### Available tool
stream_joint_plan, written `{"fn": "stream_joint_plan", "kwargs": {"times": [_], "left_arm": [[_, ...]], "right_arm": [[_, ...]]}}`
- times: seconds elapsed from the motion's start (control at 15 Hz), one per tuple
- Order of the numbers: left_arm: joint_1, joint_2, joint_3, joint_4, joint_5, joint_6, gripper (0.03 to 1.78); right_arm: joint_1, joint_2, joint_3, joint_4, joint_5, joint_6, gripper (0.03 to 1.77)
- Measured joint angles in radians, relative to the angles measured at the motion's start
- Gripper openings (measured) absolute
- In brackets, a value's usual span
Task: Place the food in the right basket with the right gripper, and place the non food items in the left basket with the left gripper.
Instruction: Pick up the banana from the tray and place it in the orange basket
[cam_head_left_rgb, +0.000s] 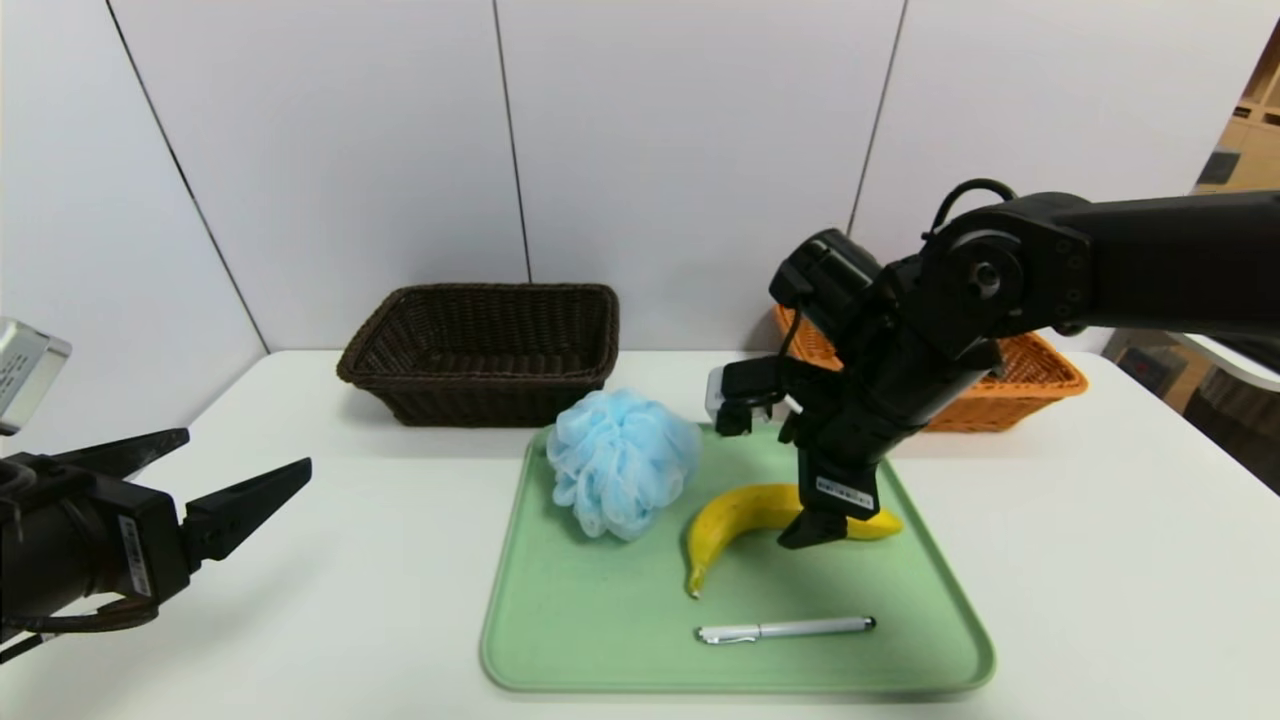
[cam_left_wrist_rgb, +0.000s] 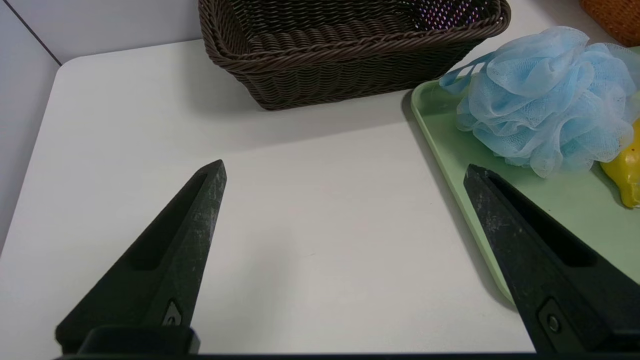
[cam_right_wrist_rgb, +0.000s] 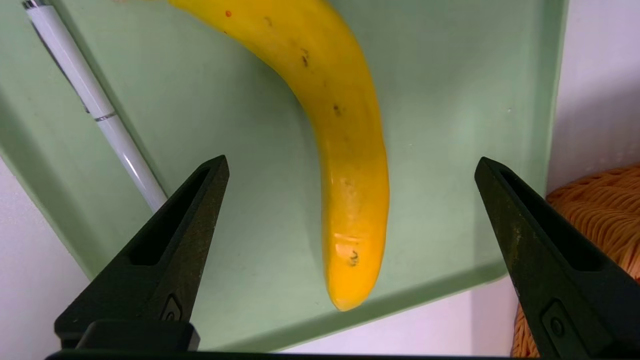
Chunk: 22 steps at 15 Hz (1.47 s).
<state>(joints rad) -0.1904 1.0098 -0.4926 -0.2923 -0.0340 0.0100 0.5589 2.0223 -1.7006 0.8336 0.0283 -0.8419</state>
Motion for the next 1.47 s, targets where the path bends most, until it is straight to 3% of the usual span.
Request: {"fn": "stream_joint_plan", "kwargs": {"times": [1.0,1.07,1.27,1.47], "left_arm": [[0.0,0.016,0.001,-0.004,0.002,0.0,1.69],[0.0,0.017,0.002,-0.004,0.002,0.0,1.69],[0.0,0.017,0.008,-0.006,0.001,0.0,1.69],[0.0,0.018,0.012,-0.005,0.002,0.0,1.69]], "right_arm": [[-0.003,0.083,0.021,-0.001,-0.041,-0.015,1.7],[-0.003,0.083,0.022,-0.001,-0.043,-0.013,1.61],[-0.003,0.085,0.024,-0.001,-0.063,-0.015,1.13],[-0.004,0.085,0.028,-0.001,-0.062,-0.017,0.8]]}}
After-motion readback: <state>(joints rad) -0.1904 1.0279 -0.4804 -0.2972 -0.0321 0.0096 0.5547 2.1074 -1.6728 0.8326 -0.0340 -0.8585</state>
